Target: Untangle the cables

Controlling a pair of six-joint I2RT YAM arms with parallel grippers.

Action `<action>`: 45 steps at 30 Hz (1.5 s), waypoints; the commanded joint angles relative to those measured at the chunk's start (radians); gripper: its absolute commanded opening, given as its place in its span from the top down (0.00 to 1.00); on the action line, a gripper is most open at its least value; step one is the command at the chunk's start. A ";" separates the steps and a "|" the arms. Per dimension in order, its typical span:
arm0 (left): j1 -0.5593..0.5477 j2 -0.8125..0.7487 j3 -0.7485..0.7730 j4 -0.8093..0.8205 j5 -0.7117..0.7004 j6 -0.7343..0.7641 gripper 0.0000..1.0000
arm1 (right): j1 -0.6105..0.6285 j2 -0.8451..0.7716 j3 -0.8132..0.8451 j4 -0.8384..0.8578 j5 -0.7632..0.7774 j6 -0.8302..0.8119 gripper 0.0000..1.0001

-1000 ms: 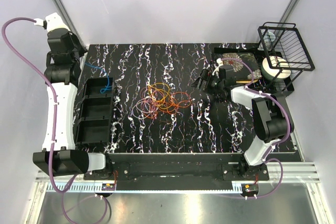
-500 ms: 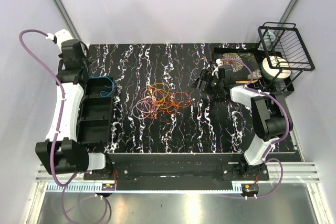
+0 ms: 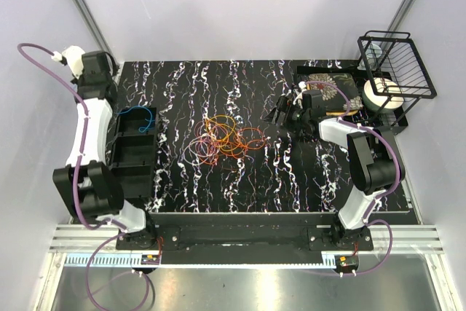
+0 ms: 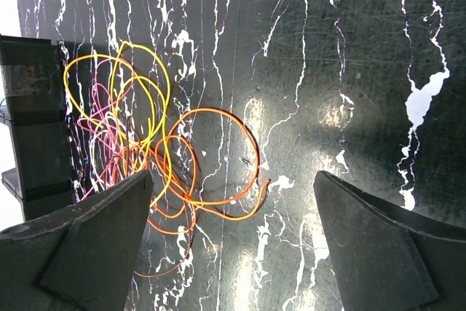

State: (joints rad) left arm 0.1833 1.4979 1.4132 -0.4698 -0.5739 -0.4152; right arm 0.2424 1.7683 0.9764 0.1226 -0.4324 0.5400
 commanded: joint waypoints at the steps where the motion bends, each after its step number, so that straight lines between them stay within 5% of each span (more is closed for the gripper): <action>1: 0.012 0.061 0.116 -0.030 -0.087 -0.063 1.00 | 0.006 0.013 0.041 0.008 -0.023 0.003 0.02; 7: 0.016 0.085 0.095 -0.030 -0.090 -0.053 1.00 | 0.006 0.019 0.045 0.008 -0.026 0.005 0.02; 11: 0.001 0.133 0.092 0.008 0.107 0.001 1.00 | 0.005 0.020 0.047 0.009 -0.034 0.008 0.02; 23: -0.070 0.220 0.102 -0.043 0.049 0.039 1.00 | 0.005 0.014 0.042 0.011 -0.039 0.009 0.02; 45: -0.126 0.458 0.268 -0.311 0.301 0.053 1.00 | 0.006 0.014 0.045 0.000 -0.032 0.002 0.02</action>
State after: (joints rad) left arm 0.0864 1.9247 1.5967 -0.7273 -0.3386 -0.3729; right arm 0.2424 1.7855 0.9836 0.1215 -0.4568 0.5446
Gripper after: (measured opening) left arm 0.009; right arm 0.982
